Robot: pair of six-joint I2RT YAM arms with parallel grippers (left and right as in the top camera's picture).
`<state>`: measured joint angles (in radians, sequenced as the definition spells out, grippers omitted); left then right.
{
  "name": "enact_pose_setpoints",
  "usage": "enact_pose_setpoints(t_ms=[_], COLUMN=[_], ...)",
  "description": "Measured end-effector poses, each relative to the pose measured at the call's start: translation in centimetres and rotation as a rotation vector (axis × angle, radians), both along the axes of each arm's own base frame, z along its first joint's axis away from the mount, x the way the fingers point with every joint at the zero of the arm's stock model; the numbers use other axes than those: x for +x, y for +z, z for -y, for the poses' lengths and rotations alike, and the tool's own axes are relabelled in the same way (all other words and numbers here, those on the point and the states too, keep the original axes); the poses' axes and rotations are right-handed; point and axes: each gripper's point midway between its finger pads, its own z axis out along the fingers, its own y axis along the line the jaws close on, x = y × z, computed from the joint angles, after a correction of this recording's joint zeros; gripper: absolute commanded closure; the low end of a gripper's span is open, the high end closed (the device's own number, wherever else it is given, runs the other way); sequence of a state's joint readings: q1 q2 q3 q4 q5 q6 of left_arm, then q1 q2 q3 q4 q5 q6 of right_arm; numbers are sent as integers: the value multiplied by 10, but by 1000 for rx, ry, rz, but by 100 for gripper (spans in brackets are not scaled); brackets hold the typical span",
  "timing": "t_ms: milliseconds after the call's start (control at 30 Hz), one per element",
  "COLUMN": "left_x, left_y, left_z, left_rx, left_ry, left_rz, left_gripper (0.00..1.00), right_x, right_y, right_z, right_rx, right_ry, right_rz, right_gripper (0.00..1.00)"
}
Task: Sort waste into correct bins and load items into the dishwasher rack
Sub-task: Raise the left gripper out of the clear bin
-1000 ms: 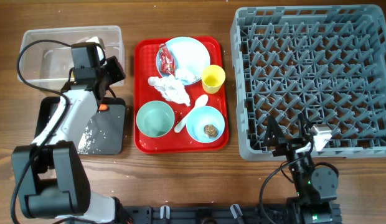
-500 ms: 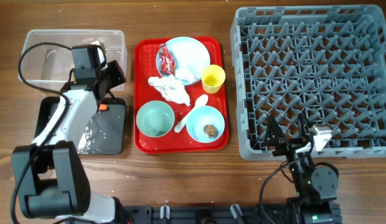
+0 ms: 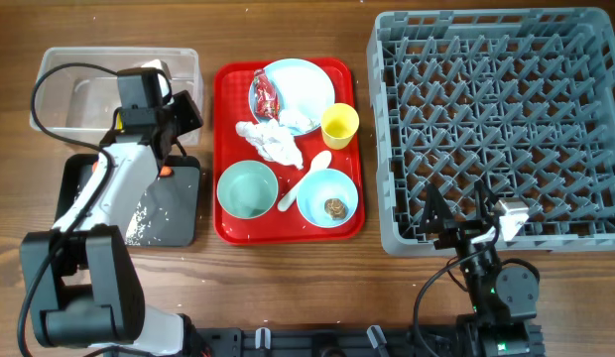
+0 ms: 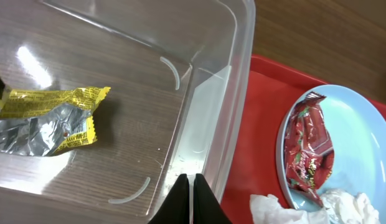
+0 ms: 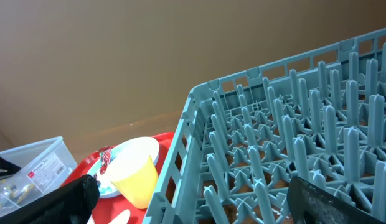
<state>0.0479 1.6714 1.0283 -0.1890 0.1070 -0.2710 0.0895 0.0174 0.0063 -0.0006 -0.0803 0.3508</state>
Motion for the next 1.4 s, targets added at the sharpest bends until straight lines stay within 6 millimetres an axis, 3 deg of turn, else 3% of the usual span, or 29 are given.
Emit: enact_pose_setpoints(t_ms=[433, 600, 700, 733, 767, 900, 1067, 1200, 1267, 1367, 1400], left_x=[5, 13, 14, 14, 11, -4, -35, -57, -63, -68, -70], left_y=[10, 48, 81, 84, 99, 112, 92, 77, 67, 48, 44], left_z=[4, 5, 17, 18, 29, 66, 126, 163, 175, 189, 190], left_rx=[10, 25, 30, 30, 29, 25, 16, 9, 11, 17, 20], left_ry=[-6, -3, -25, -27, -50, -130, -269, -357, -385, -415, -419], left_rz=[33, 110, 182, 188, 218, 222, 109, 40, 10, -41, -55], left_gripper=[96, 96, 96, 96, 95, 89, 84, 67, 60, 61, 57], right_x=[0, 0, 0, 0, 0, 0, 0, 0, 0, 0, 0], right_y=[0, 0, 0, 0, 0, 0, 0, 0, 0, 0, 0], right_z=[0, 0, 0, 0, 0, 0, 0, 0, 0, 0, 0], right_rx=[0, 0, 0, 0, 0, 0, 0, 0, 0, 0, 0], right_ry=[0, 0, 0, 0, 0, 0, 0, 0, 0, 0, 0], right_rz=[0, 0, 0, 0, 0, 0, 0, 0, 0, 0, 0], right_gripper=[0, 0, 0, 0, 0, 0, 0, 0, 0, 0, 0])
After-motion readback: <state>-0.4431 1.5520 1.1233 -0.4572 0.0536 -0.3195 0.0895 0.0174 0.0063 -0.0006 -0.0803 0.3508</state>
